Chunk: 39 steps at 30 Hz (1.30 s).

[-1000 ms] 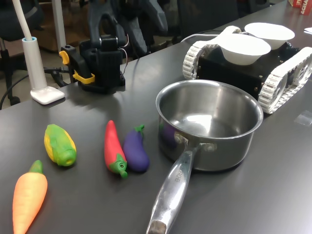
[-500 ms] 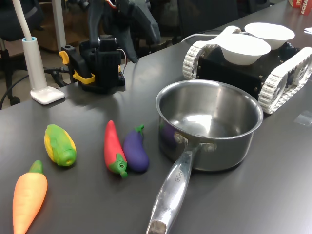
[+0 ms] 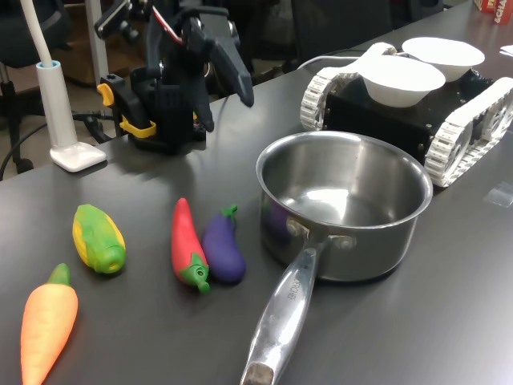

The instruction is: Pick up the chilli and place them in the pan

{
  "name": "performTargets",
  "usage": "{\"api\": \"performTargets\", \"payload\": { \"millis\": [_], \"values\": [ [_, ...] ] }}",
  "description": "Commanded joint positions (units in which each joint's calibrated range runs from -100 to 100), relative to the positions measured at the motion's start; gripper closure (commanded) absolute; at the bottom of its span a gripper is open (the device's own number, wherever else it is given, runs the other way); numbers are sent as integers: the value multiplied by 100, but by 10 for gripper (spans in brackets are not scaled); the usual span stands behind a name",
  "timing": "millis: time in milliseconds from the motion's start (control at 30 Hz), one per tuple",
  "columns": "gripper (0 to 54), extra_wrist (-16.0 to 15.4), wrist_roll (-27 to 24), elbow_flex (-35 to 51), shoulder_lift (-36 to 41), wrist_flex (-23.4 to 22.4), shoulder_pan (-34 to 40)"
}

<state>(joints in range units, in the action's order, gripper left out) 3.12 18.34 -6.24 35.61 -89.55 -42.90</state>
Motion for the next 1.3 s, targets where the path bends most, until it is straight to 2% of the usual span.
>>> {"api": "performTargets", "payload": {
  "millis": [0,500,1267],
  "values": [
    [202,-77,59,-198,-5,541,-148],
    [199,-77,220,-1170,-5,1351,-457],
    [195,-77,1114,-1488,-5,1624,-1042]
  ]
}}
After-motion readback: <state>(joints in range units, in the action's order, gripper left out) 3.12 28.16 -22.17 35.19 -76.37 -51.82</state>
